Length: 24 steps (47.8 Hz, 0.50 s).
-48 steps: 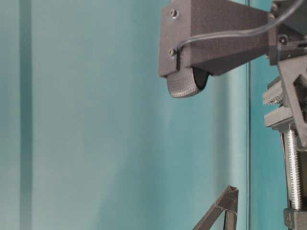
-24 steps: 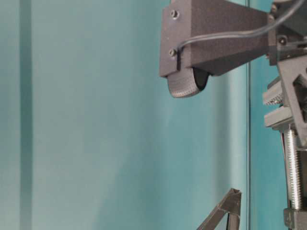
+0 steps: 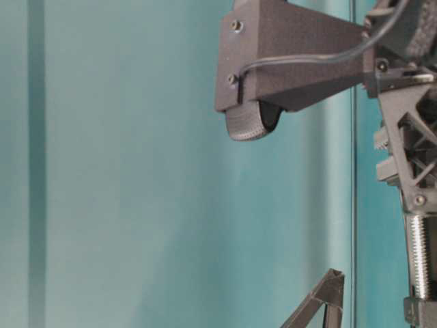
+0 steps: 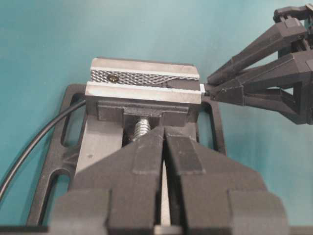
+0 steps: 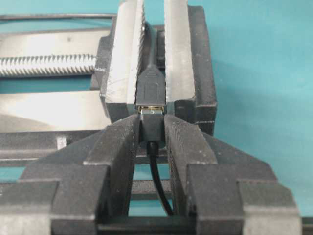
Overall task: Insert the USB cable into the fixed female connector.
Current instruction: 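Push the USB plug down into the female connector with the right gripper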
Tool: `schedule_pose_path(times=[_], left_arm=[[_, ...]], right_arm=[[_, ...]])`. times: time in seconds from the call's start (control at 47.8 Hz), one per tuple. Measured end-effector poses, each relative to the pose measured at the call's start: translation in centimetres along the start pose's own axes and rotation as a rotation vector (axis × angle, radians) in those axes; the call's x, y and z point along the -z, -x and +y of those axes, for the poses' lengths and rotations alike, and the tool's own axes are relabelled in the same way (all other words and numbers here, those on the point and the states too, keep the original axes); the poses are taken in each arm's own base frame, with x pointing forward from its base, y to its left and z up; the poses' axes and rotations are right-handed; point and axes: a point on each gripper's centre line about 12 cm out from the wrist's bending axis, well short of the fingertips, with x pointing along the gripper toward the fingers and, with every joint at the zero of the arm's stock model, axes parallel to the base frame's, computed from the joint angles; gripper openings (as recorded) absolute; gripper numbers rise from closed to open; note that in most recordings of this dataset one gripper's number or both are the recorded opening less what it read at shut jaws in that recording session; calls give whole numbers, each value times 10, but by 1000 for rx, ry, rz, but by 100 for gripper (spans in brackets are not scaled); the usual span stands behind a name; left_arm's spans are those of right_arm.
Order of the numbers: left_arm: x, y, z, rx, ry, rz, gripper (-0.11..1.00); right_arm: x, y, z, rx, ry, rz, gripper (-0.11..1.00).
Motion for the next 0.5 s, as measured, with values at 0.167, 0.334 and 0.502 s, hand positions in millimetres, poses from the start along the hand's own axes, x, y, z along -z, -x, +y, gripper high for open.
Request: schedule_pose_path(times=[0.167, 0.334, 0.502], left_arm=[[0, 0, 0, 0, 0, 2, 2], [2, 0, 0, -1, 0, 12, 2], [4, 2, 0, -1, 1, 20, 2]], right_arm=[[0, -1, 0, 3, -2, 0, 22], [0, -2, 0, 4, -4, 0, 22], [-2, -4, 1, 2, -6, -7, 22]])
